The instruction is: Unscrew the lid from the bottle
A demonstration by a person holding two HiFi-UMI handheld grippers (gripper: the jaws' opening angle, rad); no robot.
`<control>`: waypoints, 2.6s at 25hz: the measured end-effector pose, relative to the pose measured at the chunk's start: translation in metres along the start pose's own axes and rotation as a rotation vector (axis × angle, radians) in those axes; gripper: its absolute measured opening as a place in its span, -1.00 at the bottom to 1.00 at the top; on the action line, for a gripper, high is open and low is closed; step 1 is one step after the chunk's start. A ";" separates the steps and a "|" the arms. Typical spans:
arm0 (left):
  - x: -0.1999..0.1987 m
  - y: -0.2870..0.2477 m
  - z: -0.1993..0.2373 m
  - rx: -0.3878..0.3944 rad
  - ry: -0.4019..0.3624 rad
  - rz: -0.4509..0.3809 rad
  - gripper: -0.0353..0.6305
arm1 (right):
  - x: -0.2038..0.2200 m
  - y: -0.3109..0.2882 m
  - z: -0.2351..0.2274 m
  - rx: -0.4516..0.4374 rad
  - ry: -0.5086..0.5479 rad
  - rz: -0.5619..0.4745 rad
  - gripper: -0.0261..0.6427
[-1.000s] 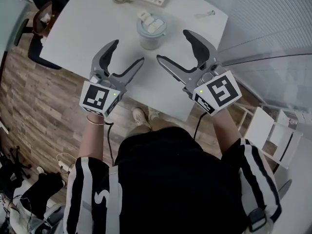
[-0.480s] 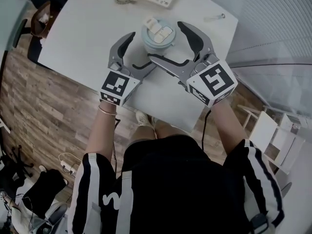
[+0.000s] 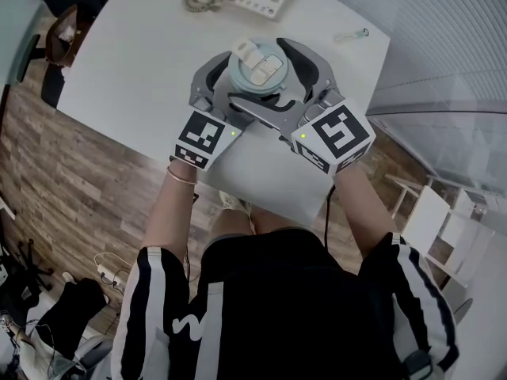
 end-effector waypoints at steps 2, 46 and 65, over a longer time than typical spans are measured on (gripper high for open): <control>-0.001 -0.005 -0.001 0.006 -0.018 -0.002 0.51 | 0.002 -0.005 0.000 -0.006 0.002 0.001 0.46; -0.095 0.143 -0.023 0.316 -0.211 -0.121 0.42 | -0.124 0.040 0.095 -0.003 -0.075 -0.137 0.42; -0.110 0.220 -0.045 0.931 -0.379 -0.178 0.42 | -0.166 0.051 0.169 -0.732 0.408 -0.027 0.43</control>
Point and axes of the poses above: the fingertips, and each gripper's own axes: y backward along the fingers, z to its left, x out of its underside, the point moved 2 cm from there along y, backward along the fingers, and after that the axes turned 14 degrees about z, right-handed, at the moved point
